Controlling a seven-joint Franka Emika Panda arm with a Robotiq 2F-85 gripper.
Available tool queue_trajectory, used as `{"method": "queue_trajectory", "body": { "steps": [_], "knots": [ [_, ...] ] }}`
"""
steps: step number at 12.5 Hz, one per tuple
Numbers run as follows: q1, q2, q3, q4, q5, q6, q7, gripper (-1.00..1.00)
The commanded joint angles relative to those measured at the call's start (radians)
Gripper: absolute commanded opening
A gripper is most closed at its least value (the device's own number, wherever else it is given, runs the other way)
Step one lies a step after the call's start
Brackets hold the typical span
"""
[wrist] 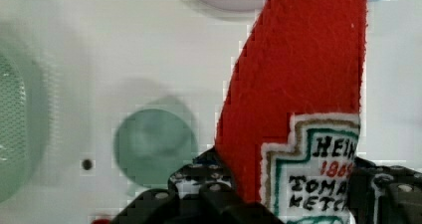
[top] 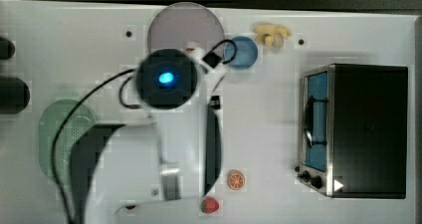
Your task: Pick Ketchup from the table and place it in strainer.
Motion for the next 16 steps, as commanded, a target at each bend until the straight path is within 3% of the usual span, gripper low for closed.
{"method": "queue_trajectory", "body": {
  "steps": [1,5,9,14,16],
  "knots": [
    [0.045,0.03,0.11,-0.013,0.012,-0.023,0.194,0.24],
    [0.06,0.064,0.273,-0.014,0.012,0.027,0.435,0.24],
    [0.073,0.177,0.416,-0.023,0.012,0.211,0.62,0.24],
    [0.121,0.388,0.48,-0.052,-0.014,0.518,0.818,0.24],
    [0.136,0.451,0.477,-0.067,-0.063,0.6,0.898,0.52]
  ]
}}
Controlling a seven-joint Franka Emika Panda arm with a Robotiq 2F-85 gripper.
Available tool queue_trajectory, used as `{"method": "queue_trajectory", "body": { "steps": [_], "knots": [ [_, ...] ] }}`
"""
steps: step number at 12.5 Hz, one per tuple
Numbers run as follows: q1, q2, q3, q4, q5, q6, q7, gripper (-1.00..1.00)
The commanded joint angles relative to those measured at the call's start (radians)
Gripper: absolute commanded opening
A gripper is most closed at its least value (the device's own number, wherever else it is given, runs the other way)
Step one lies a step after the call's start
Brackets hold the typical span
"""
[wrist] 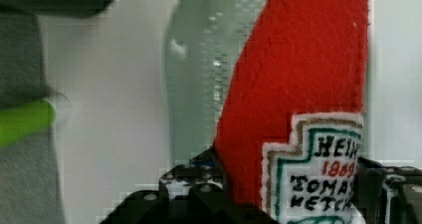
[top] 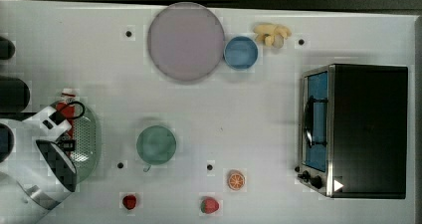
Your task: Pick Ketchup from the table and place it in strainer.
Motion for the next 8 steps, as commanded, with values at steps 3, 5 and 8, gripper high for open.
{"method": "queue_trajectory", "body": {
  "steps": [3,5,8],
  "knots": [
    [-0.006,0.054,-0.006,-0.017,-0.056,0.082,0.186,1.0],
    [-0.016,0.019,-0.006,-0.009,-0.051,0.081,0.189,1.0],
    [-0.076,-0.079,-0.009,0.001,-0.033,0.076,0.195,1.0]
  ]
}}
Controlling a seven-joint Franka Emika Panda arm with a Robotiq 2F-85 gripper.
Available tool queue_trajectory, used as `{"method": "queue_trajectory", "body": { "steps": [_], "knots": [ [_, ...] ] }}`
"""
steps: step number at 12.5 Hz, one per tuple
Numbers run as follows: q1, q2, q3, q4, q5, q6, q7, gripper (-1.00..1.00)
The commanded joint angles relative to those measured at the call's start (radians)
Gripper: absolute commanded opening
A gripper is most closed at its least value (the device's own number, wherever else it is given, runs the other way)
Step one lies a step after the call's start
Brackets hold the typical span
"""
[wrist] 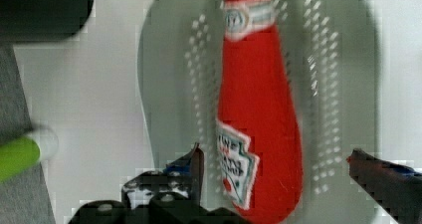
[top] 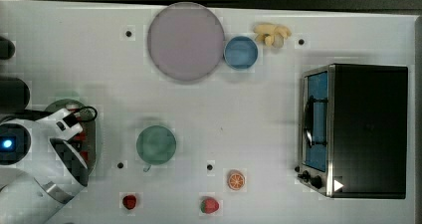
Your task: Pick Ketchup from the table and place it in strainer.
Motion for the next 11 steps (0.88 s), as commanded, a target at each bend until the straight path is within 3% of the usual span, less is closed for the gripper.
{"method": "queue_trajectory", "body": {
  "steps": [1,3,6,11],
  "knots": [
    [-0.087,-0.138,-0.005,0.033,0.027,0.012,0.07,1.0],
    [-0.149,-0.224,-0.034,0.045,0.029,-0.031,0.07,1.0],
    [-0.224,-0.339,-0.13,0.099,0.029,-0.239,0.07,1.0],
    [-0.257,-0.437,-0.347,0.273,0.029,-0.642,0.025,1.0]
  ]
}}
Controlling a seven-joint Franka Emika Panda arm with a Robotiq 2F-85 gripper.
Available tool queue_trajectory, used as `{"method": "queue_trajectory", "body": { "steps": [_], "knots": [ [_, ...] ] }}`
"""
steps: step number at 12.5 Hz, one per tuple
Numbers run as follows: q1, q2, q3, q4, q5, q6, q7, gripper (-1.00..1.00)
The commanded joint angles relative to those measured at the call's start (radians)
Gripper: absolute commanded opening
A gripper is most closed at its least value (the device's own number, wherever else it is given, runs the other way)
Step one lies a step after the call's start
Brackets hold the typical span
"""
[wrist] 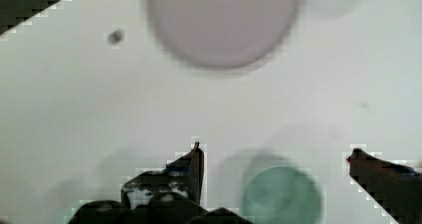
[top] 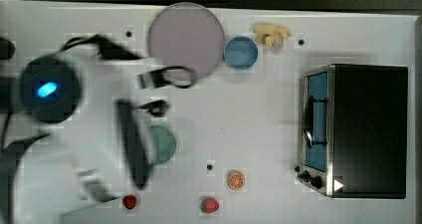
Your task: Pick Ketchup from the table and place it in strainer.
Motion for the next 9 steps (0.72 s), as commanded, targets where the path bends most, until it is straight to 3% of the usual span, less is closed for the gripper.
{"method": "queue_trajectory", "body": {
  "steps": [1,5,9],
  "knots": [
    [-0.045,-0.052,-0.133,0.112,0.002,-0.173,0.006,1.0],
    [-0.045,-0.061,-0.223,0.219,0.04,-0.368,-0.002,1.0],
    [-0.045,-0.057,-0.26,0.224,0.042,-0.376,-0.002,1.0]
  ]
}}
